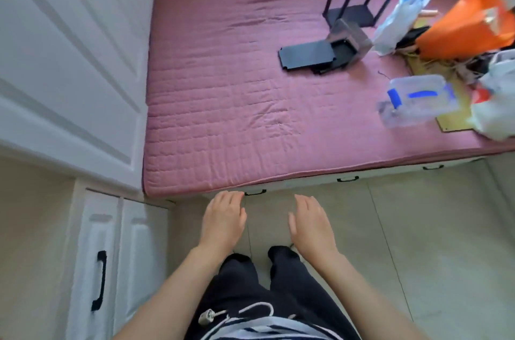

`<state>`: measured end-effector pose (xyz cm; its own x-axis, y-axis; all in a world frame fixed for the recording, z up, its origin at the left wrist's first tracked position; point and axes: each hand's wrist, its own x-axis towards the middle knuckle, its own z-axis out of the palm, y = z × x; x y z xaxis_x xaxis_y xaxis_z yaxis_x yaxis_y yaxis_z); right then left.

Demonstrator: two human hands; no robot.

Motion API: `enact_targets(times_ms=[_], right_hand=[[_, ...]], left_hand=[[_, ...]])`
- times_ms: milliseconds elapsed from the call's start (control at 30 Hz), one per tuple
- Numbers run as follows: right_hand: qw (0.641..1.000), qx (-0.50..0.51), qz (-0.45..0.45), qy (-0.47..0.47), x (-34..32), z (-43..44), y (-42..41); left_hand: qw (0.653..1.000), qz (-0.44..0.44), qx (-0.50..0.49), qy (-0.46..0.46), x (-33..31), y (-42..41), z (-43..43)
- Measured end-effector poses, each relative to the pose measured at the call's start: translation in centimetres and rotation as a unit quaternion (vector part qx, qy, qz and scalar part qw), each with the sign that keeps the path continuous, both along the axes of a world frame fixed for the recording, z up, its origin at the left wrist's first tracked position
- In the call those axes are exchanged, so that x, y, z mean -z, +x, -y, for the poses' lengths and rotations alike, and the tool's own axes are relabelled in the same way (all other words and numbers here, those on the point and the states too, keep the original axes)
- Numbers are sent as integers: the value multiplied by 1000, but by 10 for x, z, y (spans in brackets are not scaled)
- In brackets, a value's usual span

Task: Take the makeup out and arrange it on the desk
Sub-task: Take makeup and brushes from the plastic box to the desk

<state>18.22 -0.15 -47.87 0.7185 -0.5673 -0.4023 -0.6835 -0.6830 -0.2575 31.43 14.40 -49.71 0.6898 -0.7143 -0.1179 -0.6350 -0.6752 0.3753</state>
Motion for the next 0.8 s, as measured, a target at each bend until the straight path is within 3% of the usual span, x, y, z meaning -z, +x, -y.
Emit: enact_targets(times_ms=[400, 800], right_hand=[[987, 158, -2, -23, -8, 136, -148], [951, 310, -15, 2, -10, 230, -250]], left_hand=[[978, 11, 207, -28, -12, -103, 206], [925, 28, 379, -2, -15, -186, 361]])
